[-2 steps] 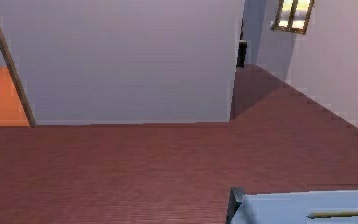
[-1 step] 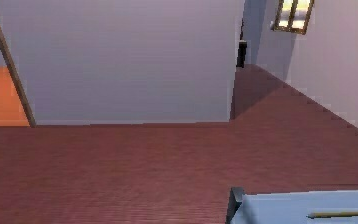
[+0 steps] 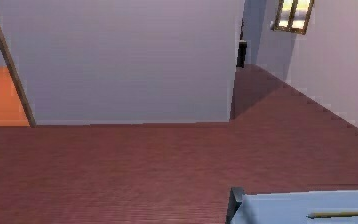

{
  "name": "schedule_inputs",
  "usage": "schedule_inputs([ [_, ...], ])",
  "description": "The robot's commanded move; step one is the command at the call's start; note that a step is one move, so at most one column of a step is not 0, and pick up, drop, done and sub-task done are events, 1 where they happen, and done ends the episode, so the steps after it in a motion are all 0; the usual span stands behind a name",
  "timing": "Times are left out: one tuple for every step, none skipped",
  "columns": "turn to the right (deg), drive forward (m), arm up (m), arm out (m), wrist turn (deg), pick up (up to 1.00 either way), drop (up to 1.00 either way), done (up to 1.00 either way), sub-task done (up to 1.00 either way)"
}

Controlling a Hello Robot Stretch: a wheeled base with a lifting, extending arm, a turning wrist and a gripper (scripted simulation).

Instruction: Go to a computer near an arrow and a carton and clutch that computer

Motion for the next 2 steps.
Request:
schedule_inputs([
  [0.0, 0.00, 0.00, 0.00, 45.0, 0.00, 0.00, 0.00, 0.00],
  [0.0, 0.00, 0.00, 0.00, 45.0, 0.00, 0.00, 0.00, 0.00],
])
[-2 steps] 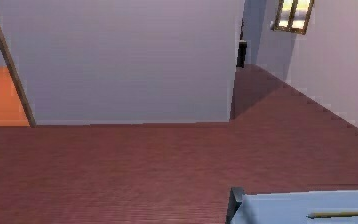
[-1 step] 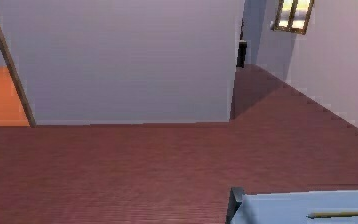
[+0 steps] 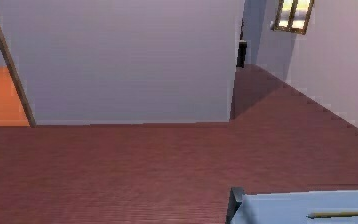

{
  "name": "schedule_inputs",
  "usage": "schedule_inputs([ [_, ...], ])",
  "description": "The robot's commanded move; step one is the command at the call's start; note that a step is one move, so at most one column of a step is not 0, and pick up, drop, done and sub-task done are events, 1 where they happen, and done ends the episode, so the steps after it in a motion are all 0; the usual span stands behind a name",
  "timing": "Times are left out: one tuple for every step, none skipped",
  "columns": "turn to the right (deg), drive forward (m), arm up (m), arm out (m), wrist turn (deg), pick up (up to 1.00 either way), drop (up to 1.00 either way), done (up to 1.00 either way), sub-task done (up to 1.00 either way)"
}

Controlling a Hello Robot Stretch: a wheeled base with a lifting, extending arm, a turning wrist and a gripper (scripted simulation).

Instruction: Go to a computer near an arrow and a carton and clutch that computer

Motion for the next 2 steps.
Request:
schedule_inputs([
  [0.0, 0.00, 0.00, 0.00, 45.0, 0.00, 0.00, 0.00, 0.00],
  [0.0, 0.00, 0.00, 0.00, 30.0, 0.00, 0.00, 0.00, 0.00],
])
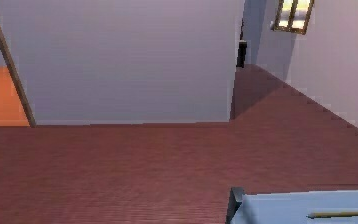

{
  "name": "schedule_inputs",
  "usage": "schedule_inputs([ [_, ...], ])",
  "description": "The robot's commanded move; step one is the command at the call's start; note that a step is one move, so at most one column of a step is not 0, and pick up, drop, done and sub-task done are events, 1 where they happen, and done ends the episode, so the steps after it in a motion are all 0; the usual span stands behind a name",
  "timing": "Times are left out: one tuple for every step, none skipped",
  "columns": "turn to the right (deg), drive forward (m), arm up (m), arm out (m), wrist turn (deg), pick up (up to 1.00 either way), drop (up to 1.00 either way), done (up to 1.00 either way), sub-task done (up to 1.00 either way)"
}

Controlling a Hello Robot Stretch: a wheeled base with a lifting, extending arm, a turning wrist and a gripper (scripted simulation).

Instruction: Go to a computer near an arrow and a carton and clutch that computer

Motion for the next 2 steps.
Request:
schedule_inputs([
  [0.0, 0.00, -0.30, 0.00, 0.0, 0.00, 0.00, 0.00, 0.00],
  [0.0, 0.00, 0.00, 0.00, 0.0, 1.00, 0.00, 0.00, 0.00],
])
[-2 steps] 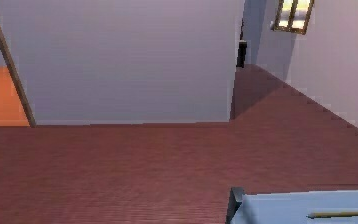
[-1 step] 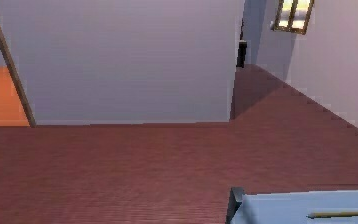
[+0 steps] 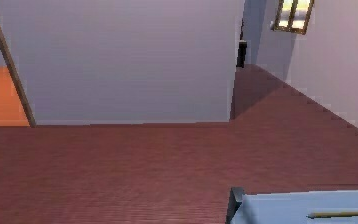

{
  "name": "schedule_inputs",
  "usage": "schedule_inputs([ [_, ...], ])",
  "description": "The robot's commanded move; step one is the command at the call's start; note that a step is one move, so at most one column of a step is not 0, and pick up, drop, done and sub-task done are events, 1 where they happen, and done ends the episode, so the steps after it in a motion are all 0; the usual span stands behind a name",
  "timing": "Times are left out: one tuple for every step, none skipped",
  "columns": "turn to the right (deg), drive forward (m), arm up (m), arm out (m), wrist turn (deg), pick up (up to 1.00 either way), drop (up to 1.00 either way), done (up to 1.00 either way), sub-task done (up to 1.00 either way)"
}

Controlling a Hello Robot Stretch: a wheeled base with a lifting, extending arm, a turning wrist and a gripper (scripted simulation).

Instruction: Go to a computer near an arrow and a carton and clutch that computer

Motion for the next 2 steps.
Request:
schedule_inputs([
  [0.0, 0.00, 0.10, 0.00, 0.0, 0.00, 0.00, 0.00, 0.00],
  [0.0, 0.00, 0.00, 0.00, 0.0, 0.00, 0.00, 1.00, 0.00],
])
